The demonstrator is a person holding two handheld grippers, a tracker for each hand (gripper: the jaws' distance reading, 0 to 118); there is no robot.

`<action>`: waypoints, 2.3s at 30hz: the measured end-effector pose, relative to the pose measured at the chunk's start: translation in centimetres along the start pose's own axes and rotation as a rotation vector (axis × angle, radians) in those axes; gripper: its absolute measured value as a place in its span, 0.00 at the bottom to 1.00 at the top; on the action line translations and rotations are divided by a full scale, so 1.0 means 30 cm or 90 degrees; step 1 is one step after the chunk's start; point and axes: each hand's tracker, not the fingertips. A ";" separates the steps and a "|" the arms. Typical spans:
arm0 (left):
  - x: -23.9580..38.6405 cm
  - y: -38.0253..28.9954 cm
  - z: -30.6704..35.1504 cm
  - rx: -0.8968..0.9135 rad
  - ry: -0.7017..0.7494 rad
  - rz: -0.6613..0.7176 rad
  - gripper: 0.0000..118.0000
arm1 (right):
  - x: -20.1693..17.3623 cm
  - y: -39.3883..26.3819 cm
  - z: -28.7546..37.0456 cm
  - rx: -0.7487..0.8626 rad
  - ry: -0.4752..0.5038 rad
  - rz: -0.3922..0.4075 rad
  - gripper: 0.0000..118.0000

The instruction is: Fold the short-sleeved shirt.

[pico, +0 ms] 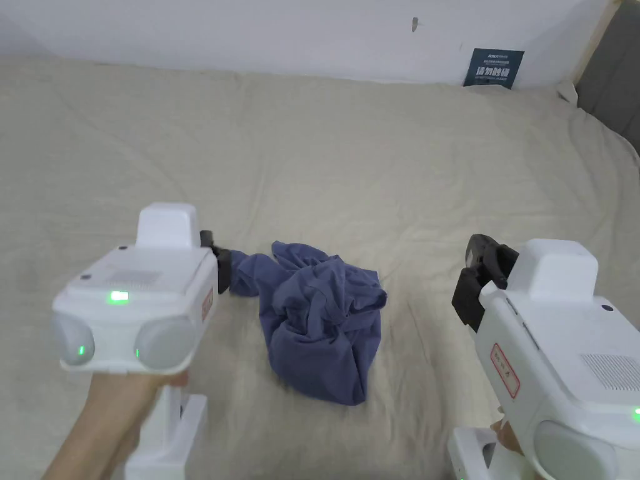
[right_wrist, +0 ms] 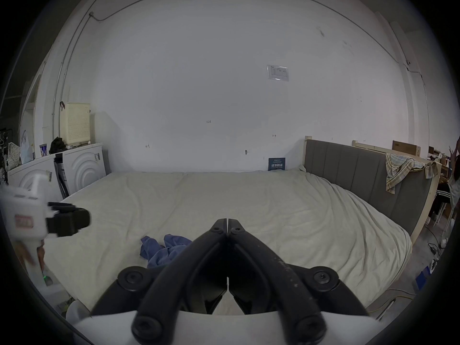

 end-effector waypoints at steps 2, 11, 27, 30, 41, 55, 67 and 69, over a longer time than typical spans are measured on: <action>-0.022 0.048 -0.110 -0.056 -0.035 0.027 0.63 | 0.002 -0.001 -0.015 -0.005 -0.002 0.001 0.01; -0.040 0.111 -0.664 -0.328 -0.026 0.105 1.00 | 0.018 -0.049 -0.130 -0.060 -0.013 0.009 0.01; 0.016 0.030 -0.886 -0.416 0.027 0.041 0.02 | 0.077 -0.145 -0.234 -0.149 -0.048 -0.012 0.01; 0.019 0.056 -0.826 -0.400 0.020 0.044 0.02 | 0.071 -0.132 -0.225 -0.143 -0.042 -0.014 0.01; -0.033 0.149 -0.391 -0.194 -0.078 0.074 0.02 | 0.091 -0.011 -0.466 -0.270 0.026 0.001 0.90; -0.054 -0.018 -0.363 -0.231 -0.066 0.088 0.02 | -0.100 -0.157 -1.112 -0.583 0.032 -0.014 0.84; -0.113 -0.049 -0.435 -0.254 -0.044 0.147 0.02 | -0.029 -0.169 -1.093 -0.599 0.019 -0.084 0.01; -0.129 -0.019 -0.413 -0.240 -0.046 0.162 0.02 | 0.012 -0.094 -1.052 -0.562 0.030 -0.078 0.00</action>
